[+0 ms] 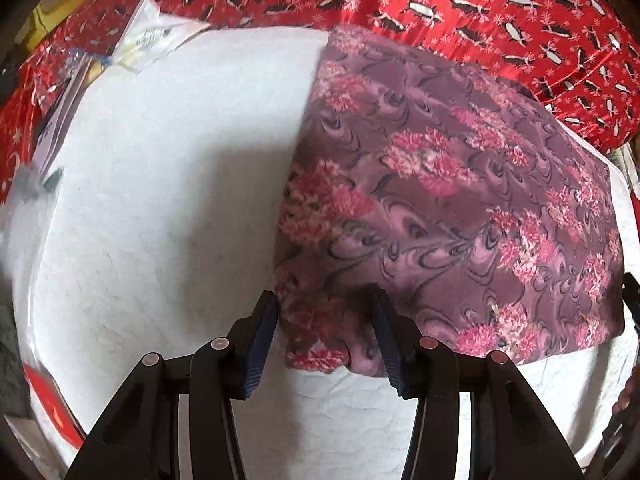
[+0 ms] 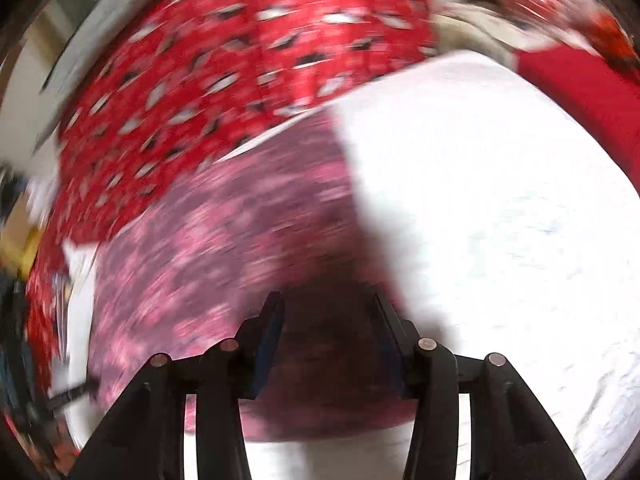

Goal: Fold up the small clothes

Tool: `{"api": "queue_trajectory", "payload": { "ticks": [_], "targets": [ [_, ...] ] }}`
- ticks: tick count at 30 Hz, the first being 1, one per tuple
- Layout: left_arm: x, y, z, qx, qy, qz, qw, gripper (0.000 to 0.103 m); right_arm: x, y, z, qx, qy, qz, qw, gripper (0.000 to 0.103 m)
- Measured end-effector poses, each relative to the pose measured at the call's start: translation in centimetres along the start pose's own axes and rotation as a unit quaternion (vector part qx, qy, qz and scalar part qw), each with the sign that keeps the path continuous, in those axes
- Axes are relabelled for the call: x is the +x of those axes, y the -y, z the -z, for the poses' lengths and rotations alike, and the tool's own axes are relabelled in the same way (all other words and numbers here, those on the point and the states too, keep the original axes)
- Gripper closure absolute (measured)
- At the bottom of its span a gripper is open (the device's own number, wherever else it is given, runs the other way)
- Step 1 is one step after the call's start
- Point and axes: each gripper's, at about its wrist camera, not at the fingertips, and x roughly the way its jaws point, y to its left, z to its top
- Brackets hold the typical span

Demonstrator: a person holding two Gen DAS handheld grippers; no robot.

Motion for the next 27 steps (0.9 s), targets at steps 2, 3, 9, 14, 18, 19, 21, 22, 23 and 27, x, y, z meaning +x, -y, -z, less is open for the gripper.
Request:
{"api": "queue_trajectory", "payload": {
  "ticks": [2, 3, 9, 14, 18, 19, 21, 22, 23, 27],
  "targets": [
    [0.2, 0.6, 0.2, 0.004, -0.005, -0.009, 0.9999, 0.055, 1.2, 0.6, 0.3, -0.001, -0.025, -0.001, 1.0, 0.05],
    [0.2, 0.8, 0.3, 0.006, -0.006, -0.012, 0.9999, 0.055, 1.0, 0.5, 0.4, -0.01, -0.017, -0.004, 1.0, 0.05],
    [-0.8, 1.9, 0.5, 0.007, -0.002, -0.019, 0.9998, 0.055, -0.8, -1.1, 0.1, -0.069, 0.013, -0.068, 0.995, 0.093],
    [0.1, 2.2, 0.3, -0.005, -0.017, -0.032, 0.9993, 0.054, 0.1, 1.8, -0.1, -0.043, 0.0, -0.069, 0.997, 0.096],
    [1.1, 1.8, 0.2, -0.022, -0.03, -0.028, 0.9989, 0.054, 0.2, 1.7, 0.2, -0.058, -0.012, -0.066, 0.996, 0.092],
    [0.8, 1.7, 0.0, -0.023, -0.033, -0.023, 0.9989, 0.054, -0.2, 1.7, -0.1, -0.052, -0.011, -0.062, 0.997, 0.089],
    [-0.3, 1.5, -0.8, -0.022, -0.022, -0.011, 0.9995, 0.055, -1.6, 1.7, -0.7, -0.042, 0.013, -0.072, 0.996, 0.089],
    [-1.1, 1.5, -1.3, -0.024, -0.007, -0.005, 0.9997, 0.055, -2.6, 1.4, -1.2, -0.04, 0.035, -0.085, 0.995, 0.089],
    [-2.1, 1.6, -2.0, -0.028, 0.015, 0.001, 0.9995, 0.055, -3.1, 1.1, -1.6, -0.041, 0.045, -0.094, 0.994, 0.089],
    [-3.4, 2.8, -3.8, -0.038, 0.057, 0.013, 0.9976, 0.054, -2.4, -2.7, -2.1, -0.081, 0.041, -0.116, 0.989, 0.083]
  ]
}}
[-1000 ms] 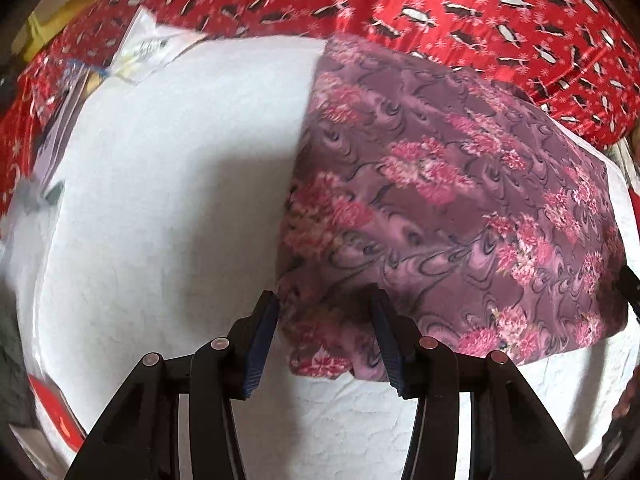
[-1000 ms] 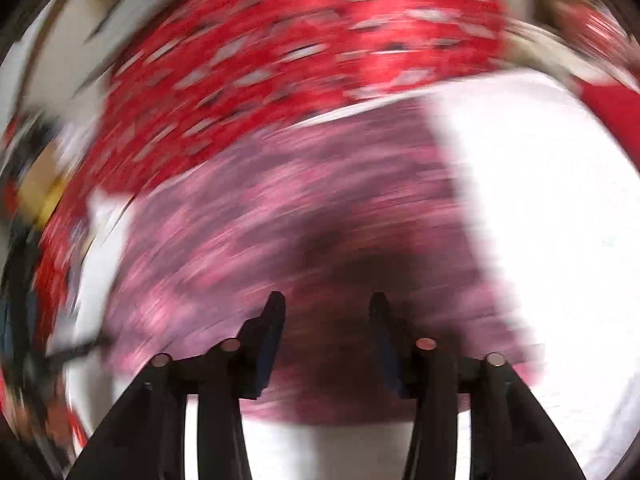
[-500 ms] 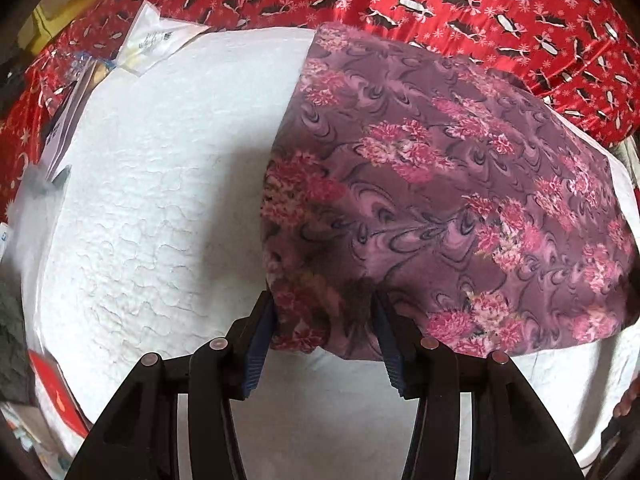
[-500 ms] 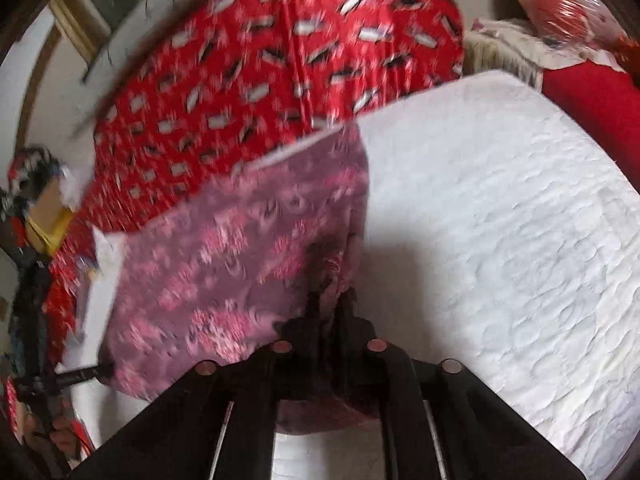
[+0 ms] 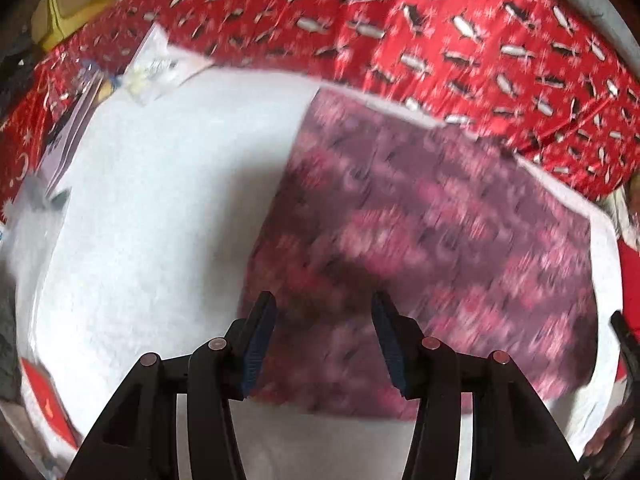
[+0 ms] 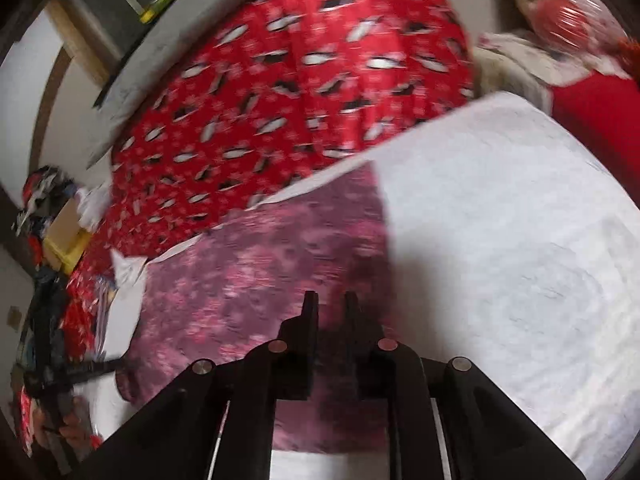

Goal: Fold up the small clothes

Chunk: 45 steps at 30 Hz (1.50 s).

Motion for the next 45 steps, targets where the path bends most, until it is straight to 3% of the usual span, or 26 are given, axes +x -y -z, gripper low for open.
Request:
{"api": "queue_trajectory", "payload": {
  "ticks": [8, 10, 12, 16, 23, 26, 29, 32, 39, 45],
  "targets": [
    [4.6, 2.3, -0.6, 0.019, -0.016, -0.017, 0.9995, 0.054, 5.8, -4.8, -0.1, -0.054, -0.029, 0.003, 0.998, 0.079],
    [6.1, 2.3, -1.0, 0.022, -0.017, -0.021, 0.9994, 0.054, 7.0, -4.9, 0.3, -0.071, -0.043, 0.012, 0.996, 0.064],
    [6.6, 2.4, -1.0, 0.029, -0.009, -0.025, 0.9992, 0.053, 8.3, -4.6, 1.0, -0.09, -0.065, 0.027, 0.993, 0.065],
    [6.8, 2.8, -0.8, 0.047, 0.003, -0.032, 0.9984, 0.053, 8.2, -5.4, 1.4, -0.12, -0.054, 0.04, 0.991, 0.064],
    [6.7, 2.9, -0.7, 0.048, 0.007, -0.03, 0.9984, 0.053, 8.1, -7.8, 0.8, -0.121, -0.04, 0.008, 0.992, 0.062],
    [6.5, 2.6, -0.8, 0.046, 0.006, -0.027, 0.9985, 0.053, 9.0, -9.3, 1.4, -0.148, -0.039, 0.012, 0.988, 0.062],
    [6.5, 2.6, -0.8, 0.045, 0.005, -0.025, 0.9986, 0.053, 10.9, -9.3, 2.5, -0.155, -0.069, 0.025, 0.985, 0.062],
    [6.5, 2.5, -0.9, 0.048, 0.004, -0.023, 0.9986, 0.053, 11.0, -9.6, 3.1, -0.177, -0.05, 0.033, 0.982, 0.06],
    [4.3, -0.9, -3.2, 0.019, 0.013, 0.031, 0.9993, 0.053, 10.1, -9.2, 2.4, -0.166, -0.06, 0.027, 0.984, 0.06],
    [4.9, -6.9, -6.8, -0.076, -0.023, 0.095, 0.9922, 0.053, 9.1, -9.3, 1.7, -0.15, -0.04, 0.001, 0.988, 0.059]
  ]
}}
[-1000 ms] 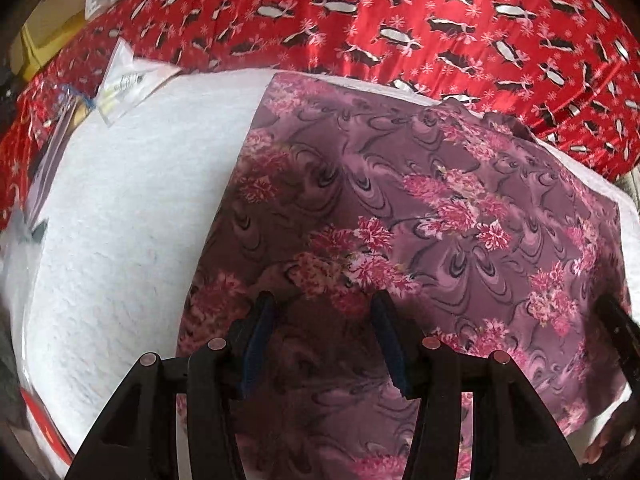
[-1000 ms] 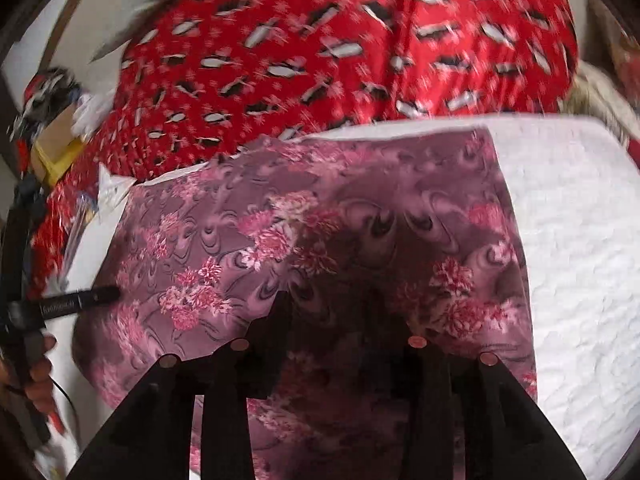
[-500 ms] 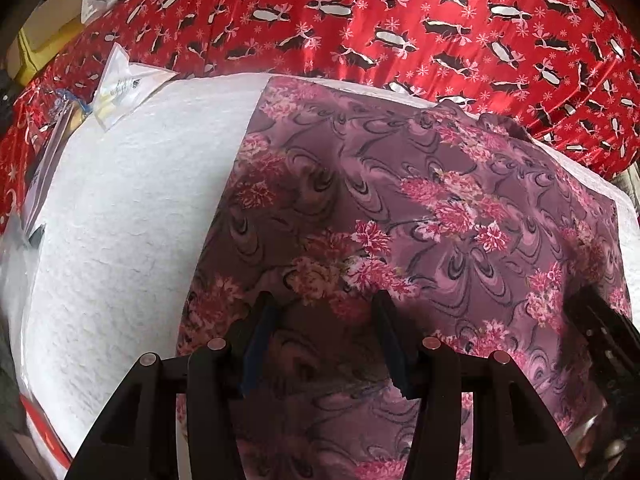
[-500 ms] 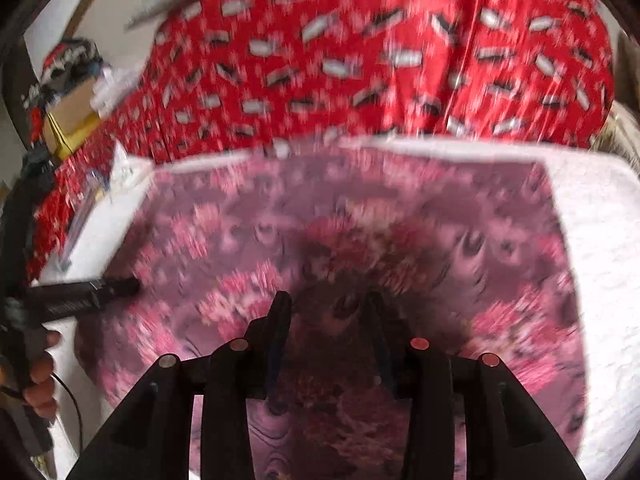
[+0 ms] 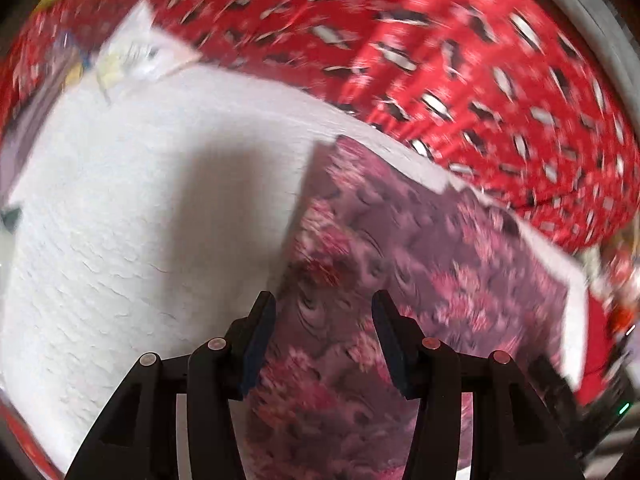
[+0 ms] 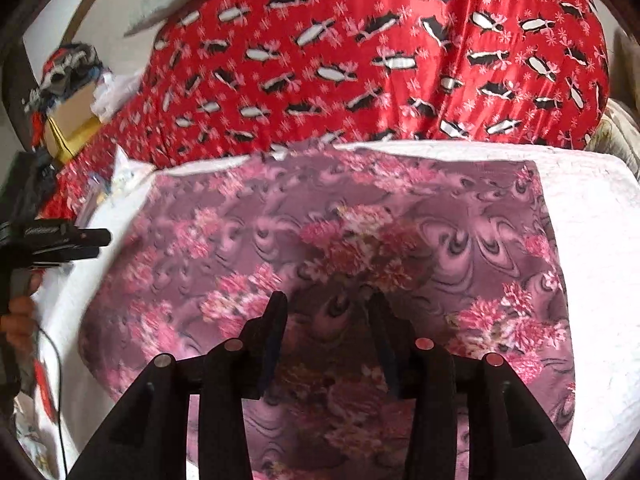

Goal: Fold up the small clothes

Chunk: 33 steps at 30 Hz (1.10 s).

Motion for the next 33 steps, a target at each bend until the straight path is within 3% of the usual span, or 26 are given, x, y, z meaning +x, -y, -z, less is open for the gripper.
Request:
{"api": "queue_trajectory", "payload": {
  "ticks": [6, 9, 11, 13, 15, 16, 18, 19, 25, 33],
  "targets": [
    [2.6, -2.8, -0.7, -0.045, -0.038, 0.018, 0.9981, 0.052, 1.5, -1.9, -0.9, -0.024, 0.009, -0.028, 0.999, 0.059],
    [5.1, -3.7, 0.0, -0.058, -0.085, 0.042, 0.9938, 0.047, 4.6, -1.6, 0.0, -0.026, -0.032, -0.025, 0.999, 0.052],
    [5.1, -3.5, 0.3, -0.043, -0.072, 0.051, 0.9952, 0.034, 4.4, -1.6, 0.9, -0.036, 0.009, -0.03, 0.999, 0.05],
    [5.4, -2.7, 0.7, -0.014, -0.098, 0.071, 0.9926, 0.026, 4.4, -1.6, 1.0, -0.037, 0.016, -0.031, 0.999, 0.05],
    [5.5, -1.7, 1.4, 0.01, -0.11, 0.07, 0.9914, 0.033, 4.4, -1.5, 1.0, -0.033, 0.017, -0.036, 0.999, 0.05],
    [5.4, -1.0, 1.6, 0.029, -0.111, 0.058, 0.9917, 0.059, 4.4, -1.4, 1.0, -0.031, 0.018, -0.039, 0.999, 0.05],
    [4.8, -0.5, 1.6, 0.038, -0.095, 0.038, 0.994, 0.073, 4.3, -1.2, 1.0, -0.027, 0.02, -0.044, 0.998, 0.05],
    [4.4, -0.3, 1.5, 0.035, -0.091, 0.039, 0.9945, 0.088, 4.3, -1.2, 1.0, -0.025, 0.021, -0.046, 0.998, 0.05],
    [0.3, 1.5, 1.1, 0.016, -0.055, 0.087, 0.9946, 0.091, 3.6, -1.0, 0.7, -0.012, 0.017, -0.043, 0.999, 0.051],
    [-3.4, 8.0, 3.5, 0.044, -0.036, 0.131, 0.9897, 0.092, 0.0, 2.0, 1.2, 0.006, 0.038, -0.009, 0.999, 0.051]
  ]
}}
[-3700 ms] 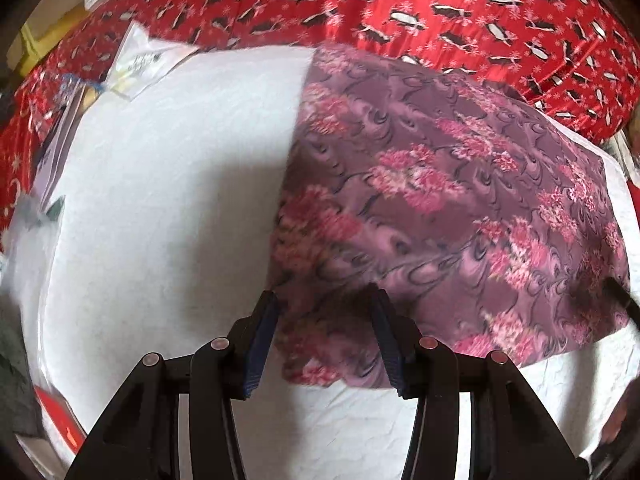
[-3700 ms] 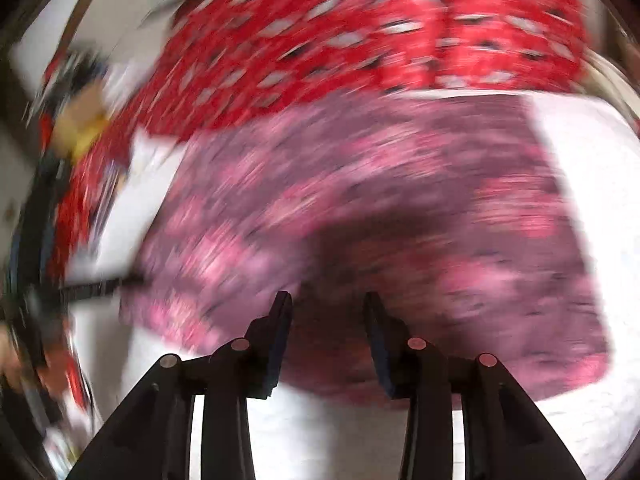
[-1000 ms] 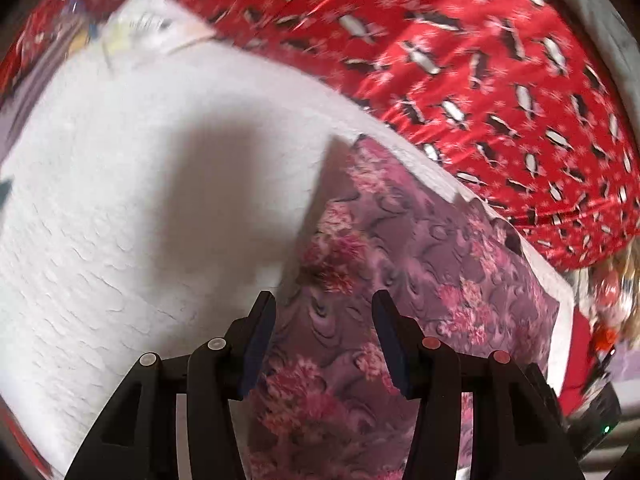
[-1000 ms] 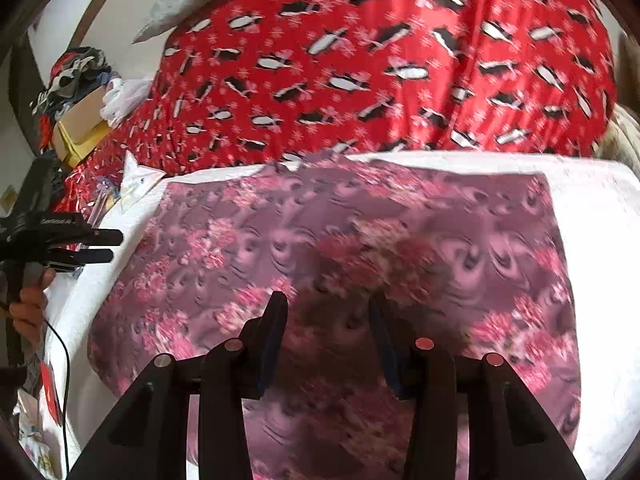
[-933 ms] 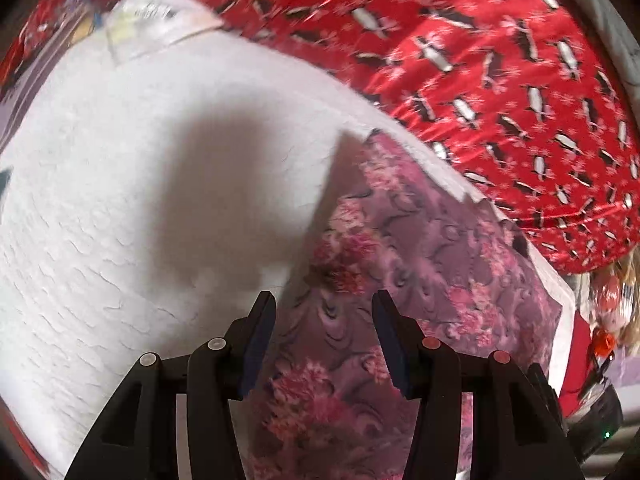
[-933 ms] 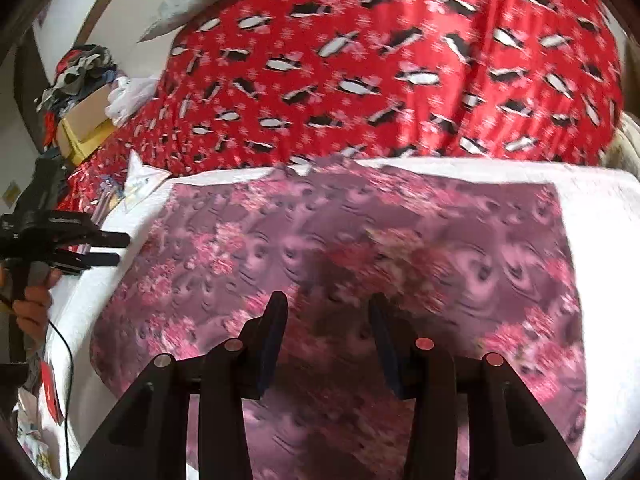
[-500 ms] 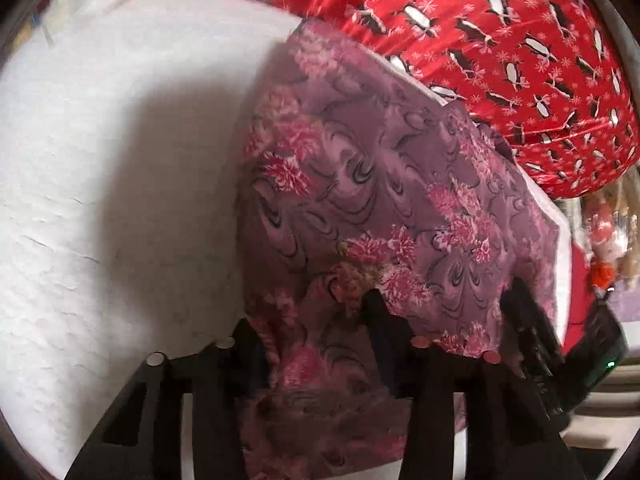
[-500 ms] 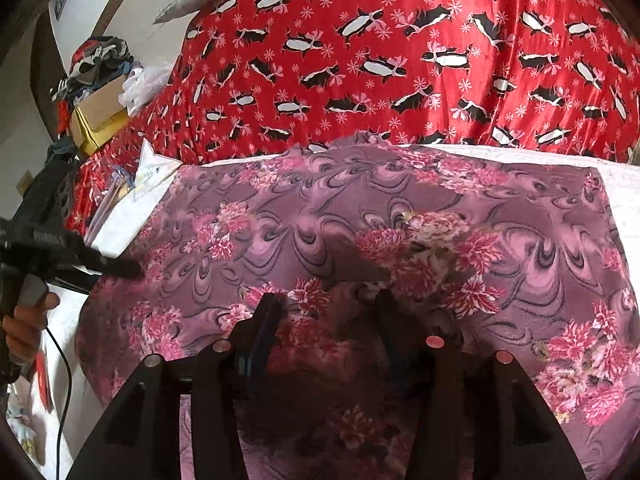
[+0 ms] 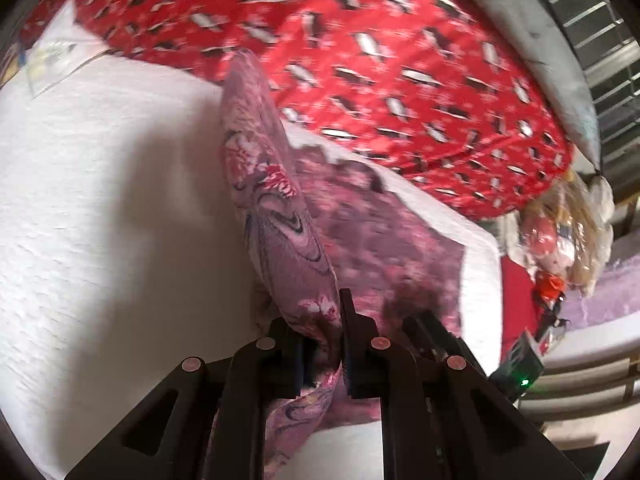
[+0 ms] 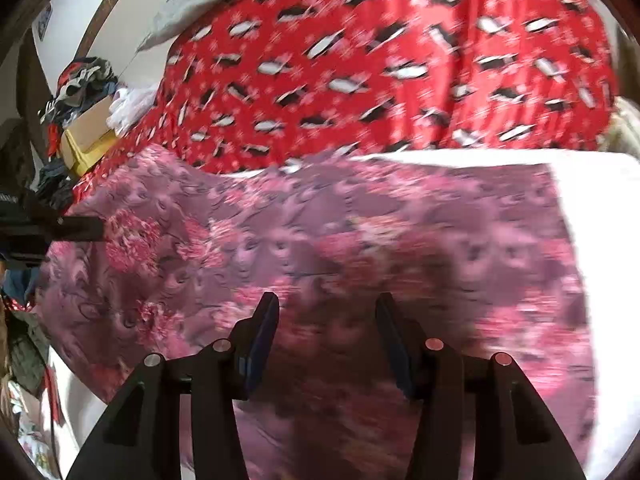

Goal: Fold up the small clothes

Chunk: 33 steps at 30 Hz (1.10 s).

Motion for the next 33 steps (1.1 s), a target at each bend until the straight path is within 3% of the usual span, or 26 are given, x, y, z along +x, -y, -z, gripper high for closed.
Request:
{"api": "queue_trajectory", "payload": {
  "ticks": [4, 7, 14, 20, 24, 28, 33],
  "targets": [
    [0.1, 2.9, 1.1, 0.009, -0.005, 0.021, 0.9997, 0.092, -2.2, 3.9, 0.7, 0.028, 0.021, 0.026, 0.999, 0.051],
    [2.0, 5.8, 1.3, 0.019, -0.014, 0.029, 0.9993, 0.092, -2.4, 6.9, 2.0, 0.06, 0.019, 0.014, 0.998, 0.051],
    [9.5, 10.3, 2.1, 0.023, -0.06, 0.018, 0.9978, 0.091, -2.6, 8.0, 3.5, 0.068, 0.048, -0.017, 0.996, 0.05],
    [17.1, 11.4, 2.4, -0.003, -0.123, -0.007, 0.9924, 0.085, -2.6, 9.1, 4.0, 0.094, 0.057, -0.05, 0.993, 0.05],
    [18.5, 11.8, 2.5, -0.015, -0.149, 0.032, 0.9881, 0.08, -2.7, 9.3, 4.0, 0.099, 0.06, -0.059, 0.991, 0.05],
    [16.9, 13.3, 1.6, 0.034, -0.11, 0.018, 0.9931, 0.077, -2.7, 9.4, 4.0, 0.102, 0.06, -0.061, 0.991, 0.05],
    [14.1, 10.3, -0.4, 0.027, -0.022, -0.059, 0.9977, 0.069, -3.4, 9.8, 3.2, 0.126, 0.036, -0.065, 0.989, 0.051]
  ]
}}
